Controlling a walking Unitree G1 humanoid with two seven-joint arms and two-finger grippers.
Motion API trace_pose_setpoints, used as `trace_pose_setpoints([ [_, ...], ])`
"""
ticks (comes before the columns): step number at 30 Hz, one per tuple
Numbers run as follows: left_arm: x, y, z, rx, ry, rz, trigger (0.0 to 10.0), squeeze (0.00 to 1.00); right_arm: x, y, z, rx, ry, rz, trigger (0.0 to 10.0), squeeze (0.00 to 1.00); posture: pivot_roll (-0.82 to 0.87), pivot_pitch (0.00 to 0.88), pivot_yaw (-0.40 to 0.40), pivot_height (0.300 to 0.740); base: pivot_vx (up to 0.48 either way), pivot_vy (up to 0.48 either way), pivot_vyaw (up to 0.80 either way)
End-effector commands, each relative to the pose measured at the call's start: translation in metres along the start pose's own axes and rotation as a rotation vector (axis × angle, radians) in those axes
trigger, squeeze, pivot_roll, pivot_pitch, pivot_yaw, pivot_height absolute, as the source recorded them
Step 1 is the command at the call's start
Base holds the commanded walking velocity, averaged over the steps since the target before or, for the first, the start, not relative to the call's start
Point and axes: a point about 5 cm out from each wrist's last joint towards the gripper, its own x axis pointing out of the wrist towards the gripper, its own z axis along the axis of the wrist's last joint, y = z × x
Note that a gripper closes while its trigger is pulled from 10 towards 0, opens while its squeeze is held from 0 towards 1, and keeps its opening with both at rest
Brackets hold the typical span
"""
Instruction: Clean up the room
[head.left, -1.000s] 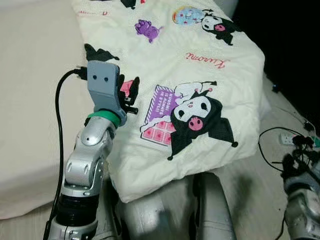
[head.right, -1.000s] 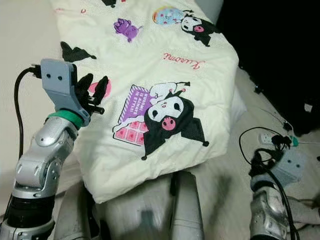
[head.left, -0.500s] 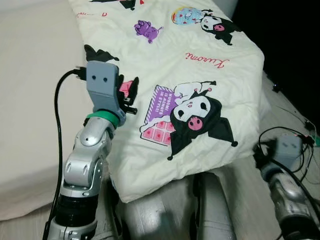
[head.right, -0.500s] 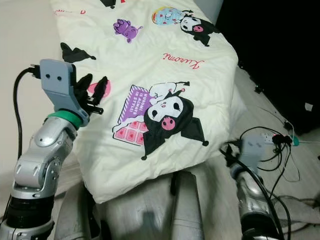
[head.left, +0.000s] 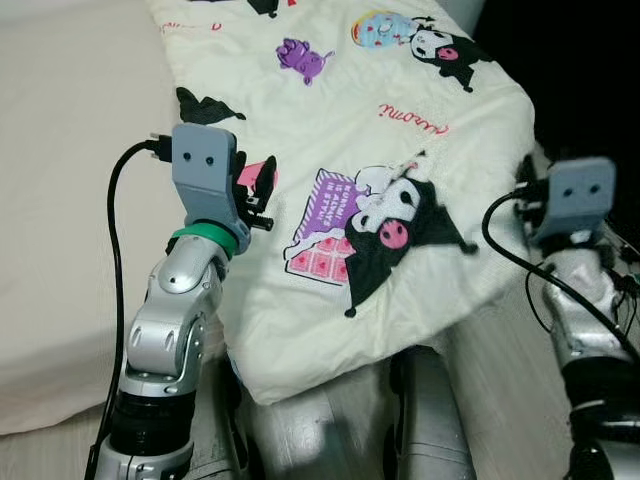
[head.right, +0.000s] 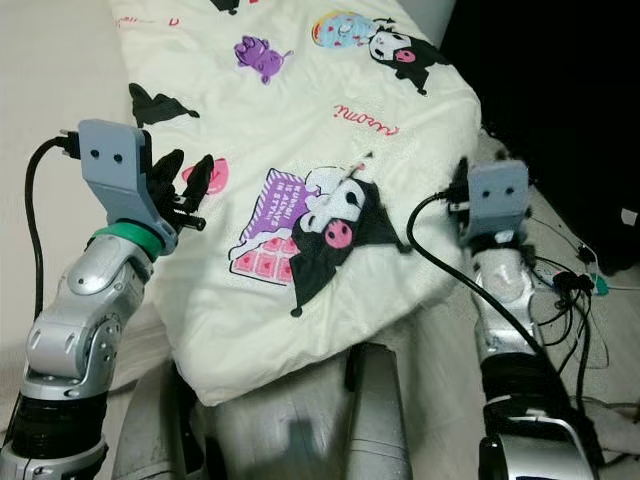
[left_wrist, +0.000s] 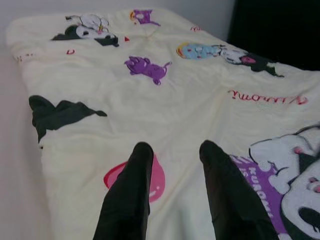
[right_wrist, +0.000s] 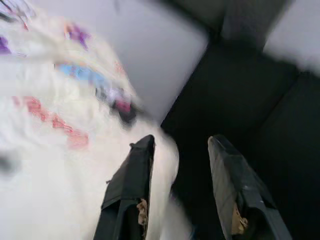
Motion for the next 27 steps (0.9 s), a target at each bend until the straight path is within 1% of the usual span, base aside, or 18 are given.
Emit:
trace_pose_setpoints([
  [1,-0.002,0.000,-0.002,-0.003,0.007,-0.003,10.0,0.00,0.008,-0.006,0.027,-0.110,-0.150,0.004,10.0,0.00,-0.05,0.213,0.120,0.526,0.000,0.000,0.00],
  [2,-0.002,0.000,-0.002,-0.003,0.007,-0.003,10.0,0.00,0.008,-0.006,0.027,-0.110,-0.150,0.004,10.0,0.00,-0.05,0.213,0.120,0.526,0.000,0.000,0.00],
  [4,-0.002,0.000,-0.002,-0.003,0.009,-0.005,10.0,0.00,0.021,-0.010,0.065,-0.238,-0.336,0.008,10.0,0.00,-0.06,0.209,0.119,0.526,0.000,0.000,0.00],
  [6,-0.003,0.000,-0.003,-0.004,0.009,-0.006,10.0,0.00,0.024,-0.009,0.077,-0.262,-0.384,0.019,10.0,0.00,-0.06,0.207,0.117,0.526,0.000,0.000,0.00],
  [7,-0.003,0.000,-0.003,-0.004,0.009,-0.006,10.0,0.00,0.023,-0.003,0.077,-0.220,-0.365,0.044,10.0,0.00,-0.06,0.208,0.109,0.526,0.000,0.000,0.00],
  [9,-0.003,0.000,-0.003,-0.004,0.009,-0.006,10.0,0.00,0.023,-0.003,0.077,-0.220,-0.365,0.044,10.0,0.00,-0.06,0.208,0.109,0.526,0.000,0.000,0.00],
  [10,-0.003,-0.001,-0.003,-0.005,0.009,-0.006,10.0,0.00,0.015,0.004,0.066,-0.179,-0.307,0.061,10.0,0.00,-0.06,0.209,0.107,0.526,0.000,0.000,0.00],
  [11,-0.003,-0.001,-0.003,-0.005,0.009,-0.006,10.0,0.00,-0.001,0.010,0.042,-0.116,-0.178,0.048,10.0,0.00,-0.06,0.209,0.104,0.526,0.000,0.000,0.00],
  [12,-0.003,-0.001,-0.003,-0.005,0.009,-0.006,10.0,0.00,-0.001,0.010,0.042,-0.116,-0.178,0.048,10.0,0.00,-0.06,0.209,0.104,0.526,0.000,0.000,0.00],
  [13,-0.004,-0.001,-0.003,-0.006,0.010,-0.005,10.0,0.00,-0.016,0.012,0.023,-0.083,-0.070,0.025,10.0,0.00,-0.06,0.210,0.104,0.526,0.000,0.000,0.00],
  [15,-0.005,0.000,-0.005,-0.006,0.014,-0.005,10.0,0.00,-0.054,0.004,-0.021,-0.084,0.181,-0.076,10.0,0.00,-0.07,0.209,0.109,0.526,0.000,0.000,0.00],
  [16,-0.005,0.000,-0.005,-0.006,0.014,-0.005,10.0,0.00,-0.054,0.004,-0.021,-0.084,0.181,-0.076,10.0,0.00,-0.07,0.209,0.109,0.526,0.000,0.000,0.00],
  [18,-0.004,-0.001,-0.005,-0.007,0.018,-0.014,10.0,0.00,-0.095,-0.013,-0.064,-0.161,0.407,-0.136,10.0,0.00,-0.07,0.207,0.116,0.526,0.000,0.000,0.00],
  [19,-0.004,-0.001,-0.005,-0.007,0.018,-0.014,10.0,0.00,-0.095,-0.013,-0.064,-0.161,0.407,-0.136,10.0,0.00,-0.07,0.207,0.116,0.526,0.000,0.000,0.00],
  [20,-0.003,-0.002,-0.005,-0.006,0.018,-0.020,10.0,0.00,-0.107,-0.016,-0.078,-0.212,0.470,-0.108,10.0,0.00,-0.08,0.206,0.119,0.526,0.000,0.000,0.00],
  [22,-0.003,-0.003,-0.005,-0.006,0.018,-0.023,10.0,0.00,-0.115,-0.017,-0.084,-0.252,0.500,-0.079,10.0,0.00,-0.07,0.205,0.119,0.526,0.000,0.000,0.00],
  [26,-0.002,-0.003,-0.004,-0.005,0.015,-0.025,10.0,0.00,-0.125,-0.006,-0.097,-0.291,0.571,0.042,10.0,0.00,-0.07,0.204,0.114,0.526,0.000,0.000,0.00],
  [27,-0.003,-0.002,-0.004,-0.005,0.015,-0.021,10.0,0.00,-0.131,0.002,-0.103,-0.284,0.605,0.104,10.0,0.00,-0.06,0.204,0.116,0.526,0.000,0.000,0.00],
])
